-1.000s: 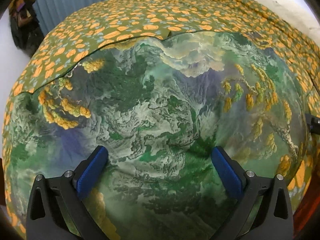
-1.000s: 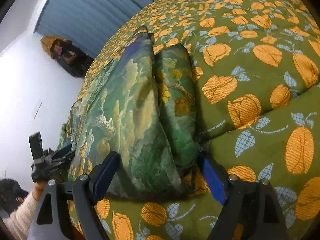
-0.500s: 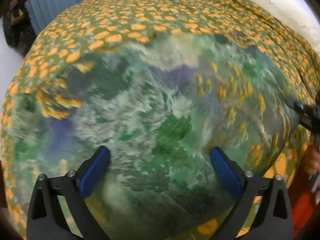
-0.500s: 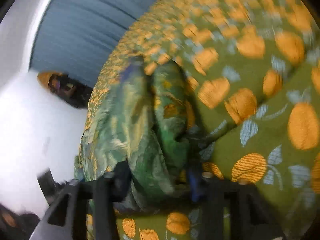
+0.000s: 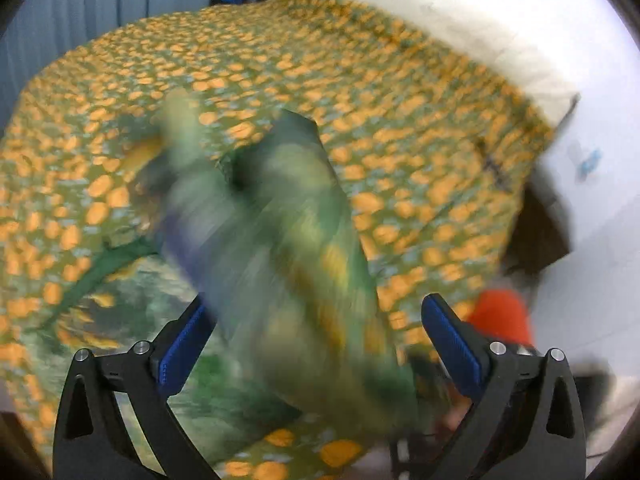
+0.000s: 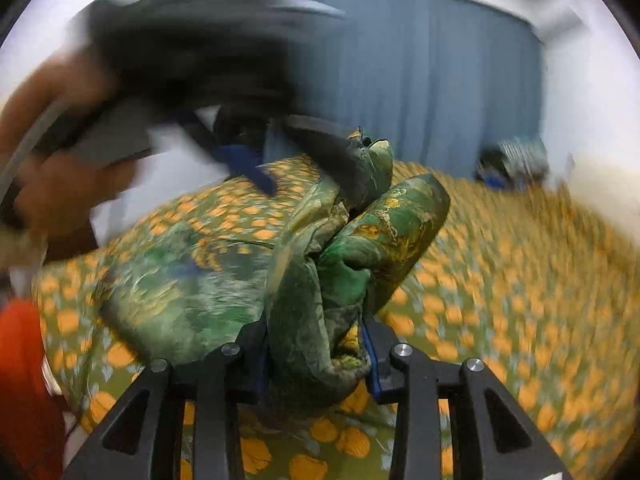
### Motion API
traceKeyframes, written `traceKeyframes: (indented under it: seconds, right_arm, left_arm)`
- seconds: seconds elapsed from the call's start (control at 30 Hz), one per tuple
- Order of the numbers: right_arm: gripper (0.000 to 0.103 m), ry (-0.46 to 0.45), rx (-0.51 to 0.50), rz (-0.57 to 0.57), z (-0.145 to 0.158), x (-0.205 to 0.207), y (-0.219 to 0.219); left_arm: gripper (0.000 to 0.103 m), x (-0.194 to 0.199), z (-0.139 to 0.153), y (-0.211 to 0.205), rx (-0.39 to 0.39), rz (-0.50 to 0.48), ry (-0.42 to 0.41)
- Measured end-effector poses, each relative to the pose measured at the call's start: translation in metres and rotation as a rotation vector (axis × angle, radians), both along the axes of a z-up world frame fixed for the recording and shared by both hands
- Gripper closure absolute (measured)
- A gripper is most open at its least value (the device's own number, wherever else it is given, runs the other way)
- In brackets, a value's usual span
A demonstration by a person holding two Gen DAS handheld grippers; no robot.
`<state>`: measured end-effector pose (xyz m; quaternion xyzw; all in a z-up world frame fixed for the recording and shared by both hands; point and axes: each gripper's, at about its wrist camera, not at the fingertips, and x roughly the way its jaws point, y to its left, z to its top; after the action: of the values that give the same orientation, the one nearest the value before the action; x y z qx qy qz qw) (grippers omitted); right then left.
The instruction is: Fold large clothes
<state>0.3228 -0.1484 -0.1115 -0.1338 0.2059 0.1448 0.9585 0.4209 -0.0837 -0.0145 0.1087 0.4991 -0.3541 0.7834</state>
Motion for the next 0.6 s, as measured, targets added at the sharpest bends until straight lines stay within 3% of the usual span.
traceKeyframes:
  seconds: [0.1, 0.13, 0.17, 0.23, 0.33, 0.5, 0.6]
  right_arm:
    - [0.067, -0.059, -0.111, 0.075, -0.003, -0.014, 0.038]
    - [0.067, -0.067, -0.127, 0.094, -0.005, -0.016, 0.047]
    - [0.067, -0.066, -0.13, 0.1, -0.007, -0.014, 0.051]
    - [0.062, -0.035, -0.115, 0.097, -0.011, -0.011, 0.053]
    - [0.042, 0.004, -0.022, 0.142, -0.005, -0.013, 0.038]
    - [0.041, 0.175, 0.244, 0.16, 0.006, -0.004, -0.005]
    - [0.067, 0.245, 0.241, 0.129, 0.002, 0.025, -0.001]
  left_arm:
    - [0.006, 0.002, -0.02, 0.002, 0.164, 0.064, -0.044]
    - [0.039, 0.001, -0.028, 0.006, 0.203, 0.083, -0.067]
    - [0.056, 0.0, -0.033, 0.011, 0.22, 0.097, -0.066]
    - [0.07, 0.007, -0.038, 0.03, 0.145, 0.108, -0.002]
    - [0.071, 0.019, -0.031, 0.066, 0.053, 0.151, 0.038]
    - [0.07, 0.031, -0.03, 0.15, -0.059, 0.23, 0.053]
    - [0.069, 0.038, -0.051, 0.198, -0.123, 0.279, 0.088]
